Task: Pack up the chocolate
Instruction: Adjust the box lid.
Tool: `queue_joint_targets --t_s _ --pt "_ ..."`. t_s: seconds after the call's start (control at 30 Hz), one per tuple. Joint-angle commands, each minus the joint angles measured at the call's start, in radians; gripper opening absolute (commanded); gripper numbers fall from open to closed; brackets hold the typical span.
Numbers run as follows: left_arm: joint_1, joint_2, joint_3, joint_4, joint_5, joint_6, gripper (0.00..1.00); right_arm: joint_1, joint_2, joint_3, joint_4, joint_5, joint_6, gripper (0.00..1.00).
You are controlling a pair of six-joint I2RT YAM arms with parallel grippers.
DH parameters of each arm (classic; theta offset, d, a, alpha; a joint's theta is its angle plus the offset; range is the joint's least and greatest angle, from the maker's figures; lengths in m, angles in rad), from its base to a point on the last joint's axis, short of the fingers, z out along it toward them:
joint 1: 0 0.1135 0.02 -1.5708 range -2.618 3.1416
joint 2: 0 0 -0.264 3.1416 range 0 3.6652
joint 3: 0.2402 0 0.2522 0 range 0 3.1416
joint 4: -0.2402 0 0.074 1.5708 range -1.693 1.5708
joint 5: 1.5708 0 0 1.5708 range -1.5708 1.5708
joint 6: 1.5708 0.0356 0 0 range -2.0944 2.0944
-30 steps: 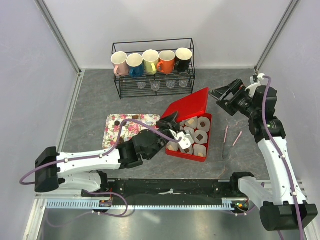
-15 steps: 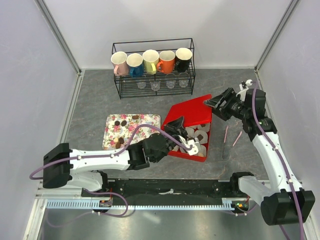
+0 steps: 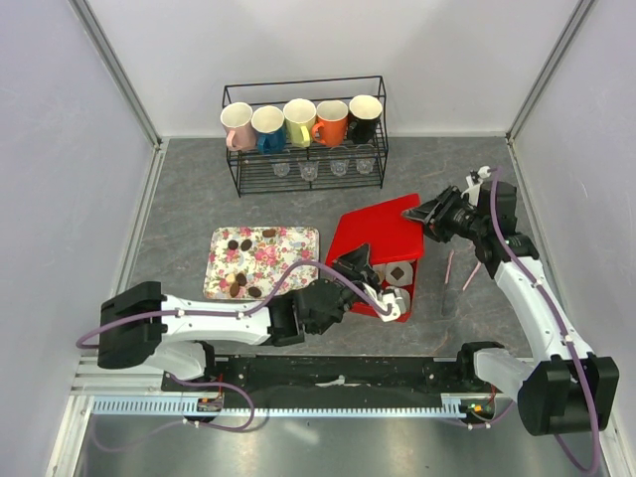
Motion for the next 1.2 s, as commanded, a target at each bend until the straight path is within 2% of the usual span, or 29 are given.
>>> queue_joint_targets --t_s 0.0,0.13,0.23,0.27,0.4,0.53,0.63,0.77,1.0,1.17 --pt "-0.027 0.015 -0.016 0.146 -0.069 0.040 0.19 0.004 -0.015 0.001 0.071 -0.023 0.027 0.36" --pt "-0.048 0.010 -0.041 0.160 -0.115 0.011 0.33 0.004 -0.021 -0.014 0.104 -0.017 0.063 0.24" --pt "-0.067 -0.002 -0.062 0.157 -0.145 -0.029 0.40 0.004 -0.027 -0.027 0.137 -0.012 0.096 0.19" --pt "-0.076 -0.005 -0.067 0.154 -0.162 -0.041 0.45 0.004 -0.030 -0.033 0.155 -0.011 0.103 0.17" --pt "-0.097 -0.030 -0.103 0.128 -0.199 -0.137 0.52 0.006 -0.039 -0.045 0.183 0.000 0.124 0.10" --pt "-0.125 -0.060 -0.136 0.087 -0.248 -0.243 0.63 0.004 -0.050 -0.070 0.239 0.001 0.153 0.04" --pt "-0.143 -0.100 -0.166 0.025 -0.277 -0.369 0.65 0.004 -0.058 -0.087 0.275 0.006 0.172 0.03" --pt "-0.154 -0.193 -0.200 -0.139 -0.276 -0.632 0.66 0.004 -0.058 -0.102 0.327 0.011 0.196 0.01" --pt "-0.156 -0.414 -0.229 -0.540 -0.204 -0.995 0.70 0.024 -0.052 -0.119 0.393 0.040 0.221 0.00" --pt "-0.148 -0.537 -0.261 -0.662 -0.201 -1.220 0.73 0.056 -0.036 -0.137 0.451 0.054 0.245 0.00"
